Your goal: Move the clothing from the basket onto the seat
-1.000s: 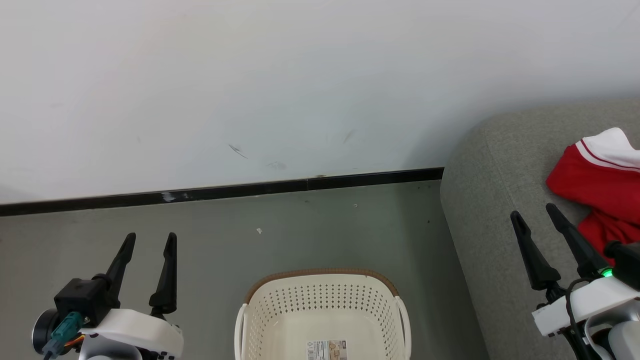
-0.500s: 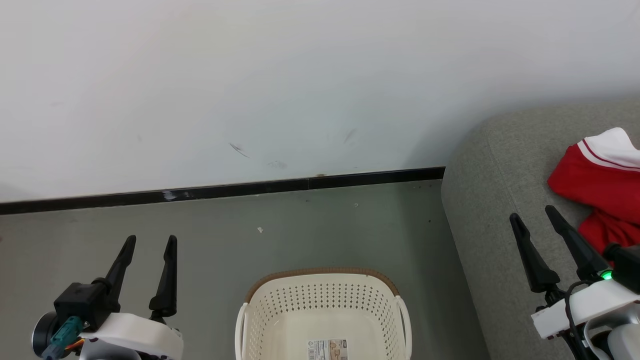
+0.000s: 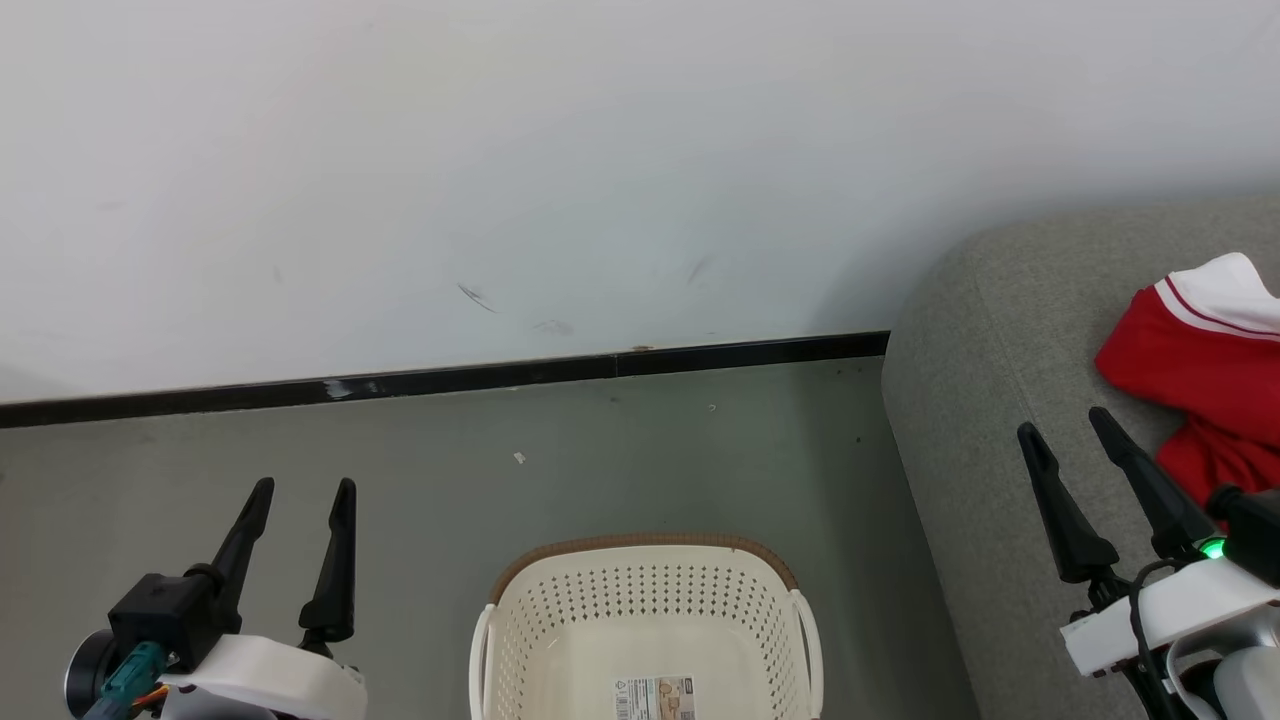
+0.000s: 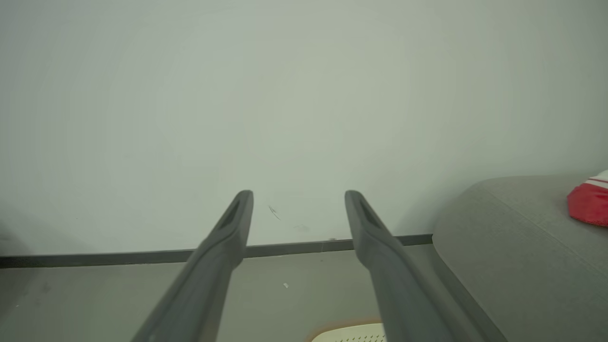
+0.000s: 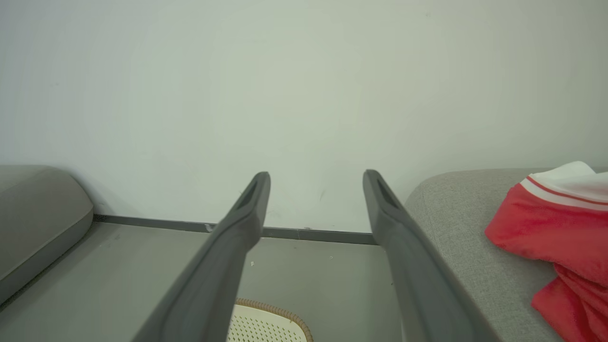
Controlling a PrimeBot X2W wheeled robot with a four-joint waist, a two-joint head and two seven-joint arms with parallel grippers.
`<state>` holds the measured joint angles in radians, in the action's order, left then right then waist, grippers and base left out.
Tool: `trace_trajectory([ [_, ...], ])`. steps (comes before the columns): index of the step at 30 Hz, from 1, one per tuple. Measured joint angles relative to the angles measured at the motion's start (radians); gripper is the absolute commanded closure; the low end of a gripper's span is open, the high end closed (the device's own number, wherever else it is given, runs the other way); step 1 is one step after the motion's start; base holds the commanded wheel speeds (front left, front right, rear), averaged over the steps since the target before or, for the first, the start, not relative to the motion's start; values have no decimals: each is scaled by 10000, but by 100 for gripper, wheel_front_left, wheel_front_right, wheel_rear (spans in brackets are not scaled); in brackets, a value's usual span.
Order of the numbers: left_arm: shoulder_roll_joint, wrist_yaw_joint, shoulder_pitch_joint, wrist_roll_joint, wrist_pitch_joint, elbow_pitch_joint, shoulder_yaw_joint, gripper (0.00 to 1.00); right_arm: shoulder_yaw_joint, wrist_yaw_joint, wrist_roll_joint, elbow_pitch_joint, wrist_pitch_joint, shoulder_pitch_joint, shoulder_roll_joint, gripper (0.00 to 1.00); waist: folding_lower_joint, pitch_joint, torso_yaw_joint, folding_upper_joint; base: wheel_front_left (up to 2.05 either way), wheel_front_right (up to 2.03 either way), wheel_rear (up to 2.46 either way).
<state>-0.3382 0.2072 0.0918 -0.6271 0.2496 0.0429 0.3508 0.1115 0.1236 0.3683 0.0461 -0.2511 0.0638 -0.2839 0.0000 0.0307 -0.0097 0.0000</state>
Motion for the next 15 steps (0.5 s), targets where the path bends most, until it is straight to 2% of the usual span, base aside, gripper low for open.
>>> trace_trajectory([
  [10,138,-90,-2,59,0,25,-113,0,-33,0,-2,-23,0,-30,33,0,0,19,-18,0,0,0,0],
  [11,155,-155,-3,59,0,23,-119,100,-33,0,-2,-27,0,-35,38,100,0,20,-19,0,0,0,0],
  [15,518,-159,-167,40,-19,403,69,100,109,-6,6,353,36,-284,359,100,0,21,-20,0,0,0,0],
])
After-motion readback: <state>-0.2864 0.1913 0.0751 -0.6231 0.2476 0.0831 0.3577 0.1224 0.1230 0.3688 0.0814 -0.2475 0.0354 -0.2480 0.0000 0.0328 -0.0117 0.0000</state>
